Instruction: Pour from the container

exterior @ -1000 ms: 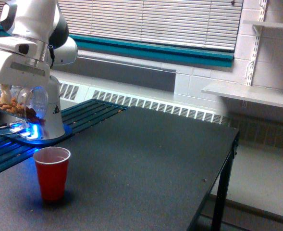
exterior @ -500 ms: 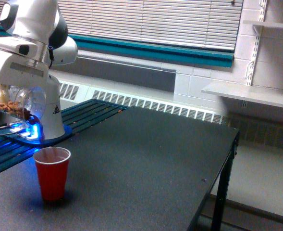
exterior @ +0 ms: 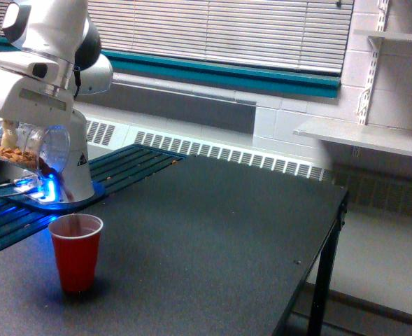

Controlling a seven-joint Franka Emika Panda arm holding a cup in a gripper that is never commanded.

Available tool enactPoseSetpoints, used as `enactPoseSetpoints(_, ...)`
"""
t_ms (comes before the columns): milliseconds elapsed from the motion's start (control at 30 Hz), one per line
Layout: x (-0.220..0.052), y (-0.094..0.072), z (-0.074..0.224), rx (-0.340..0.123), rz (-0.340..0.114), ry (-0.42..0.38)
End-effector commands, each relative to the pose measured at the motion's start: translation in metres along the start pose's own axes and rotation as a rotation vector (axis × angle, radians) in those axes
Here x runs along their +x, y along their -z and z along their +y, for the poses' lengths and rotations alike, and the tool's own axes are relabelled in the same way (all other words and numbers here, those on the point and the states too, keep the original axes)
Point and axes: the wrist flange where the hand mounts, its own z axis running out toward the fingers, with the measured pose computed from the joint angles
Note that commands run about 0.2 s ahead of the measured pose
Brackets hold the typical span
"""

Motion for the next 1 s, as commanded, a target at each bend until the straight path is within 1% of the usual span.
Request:
enactPoseSetpoints(33, 0.0049, 0.0048, 0.0000, -0.023, 0.004, 0.010)
enactPoseSetpoints(767, 0.0057, 0.0071, -0.0005, -0.048, -0.008, 0.045)
enactPoseSetpoints(1000, 0.0069, 0.0098, -0.0007, -0.063, -0.013, 0.055)
